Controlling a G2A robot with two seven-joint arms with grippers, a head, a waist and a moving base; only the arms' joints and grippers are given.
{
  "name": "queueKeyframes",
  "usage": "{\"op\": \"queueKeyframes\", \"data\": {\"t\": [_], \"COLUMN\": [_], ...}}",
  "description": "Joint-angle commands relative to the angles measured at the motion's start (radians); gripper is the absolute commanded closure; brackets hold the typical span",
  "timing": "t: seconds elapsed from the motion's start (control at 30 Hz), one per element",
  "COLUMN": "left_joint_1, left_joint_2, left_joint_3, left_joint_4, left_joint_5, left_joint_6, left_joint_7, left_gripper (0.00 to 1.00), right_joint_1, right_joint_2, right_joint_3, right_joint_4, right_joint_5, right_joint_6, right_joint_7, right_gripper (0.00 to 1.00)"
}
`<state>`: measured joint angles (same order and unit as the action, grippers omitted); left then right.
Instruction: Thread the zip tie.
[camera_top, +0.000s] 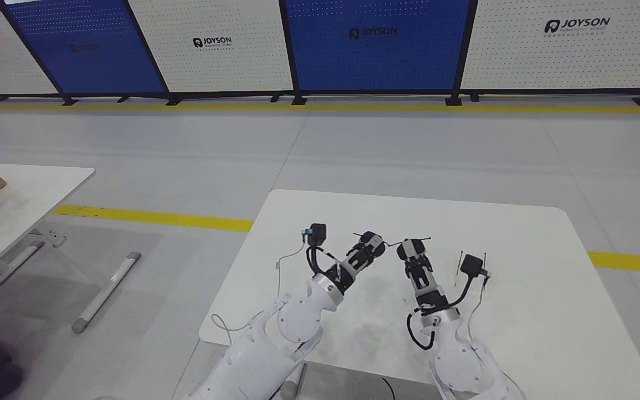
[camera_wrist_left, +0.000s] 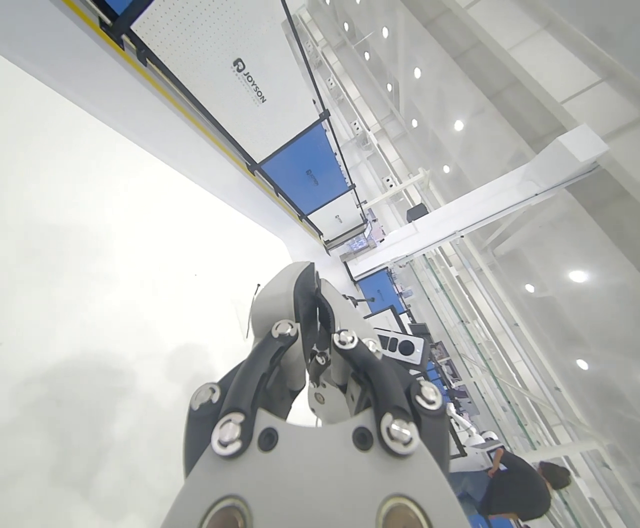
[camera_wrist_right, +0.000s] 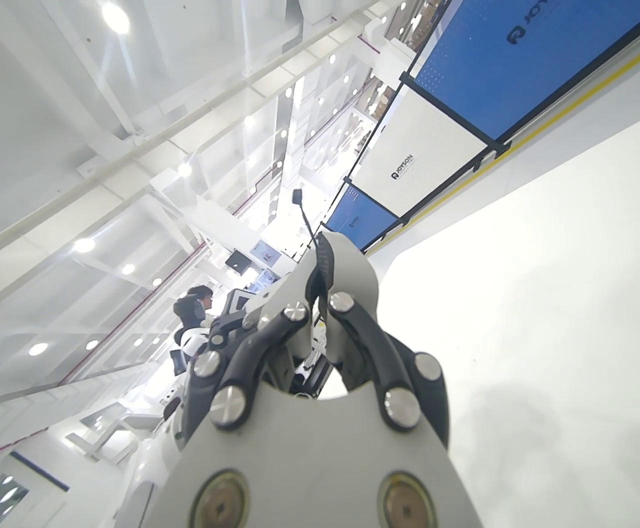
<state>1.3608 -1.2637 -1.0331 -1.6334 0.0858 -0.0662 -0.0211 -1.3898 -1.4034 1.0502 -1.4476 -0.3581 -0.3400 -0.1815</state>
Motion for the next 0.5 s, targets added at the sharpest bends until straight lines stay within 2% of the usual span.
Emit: {"op": "queueKeyframes", "data": {"t": [0.0,0.47], "left_joint_1": [-0.004,-0.007], "left_joint_2": [-0.001,-0.008], "left_joint_3": [0.005,0.013], "left_joint_4": [0.005,0.013], "left_joint_5": [0.019,0.022], "left_joint_6": [0.007,0.003], "left_joint_7": [0.008,0.012], "left_gripper": [1.0,1.0], "right_joint_1": [-0.001,-0.006], "right_joint_2": [-0.001,-0.003], "right_joint_3": [-0.001,0.006], "right_joint_4": [0.0,0.001], "right_joint_5": [-0.006,-0.015], "right_joint_6": [0.0,0.0], "right_joint_7": [-0.007,0.001], "right_gripper": [1.0,1.0]}}
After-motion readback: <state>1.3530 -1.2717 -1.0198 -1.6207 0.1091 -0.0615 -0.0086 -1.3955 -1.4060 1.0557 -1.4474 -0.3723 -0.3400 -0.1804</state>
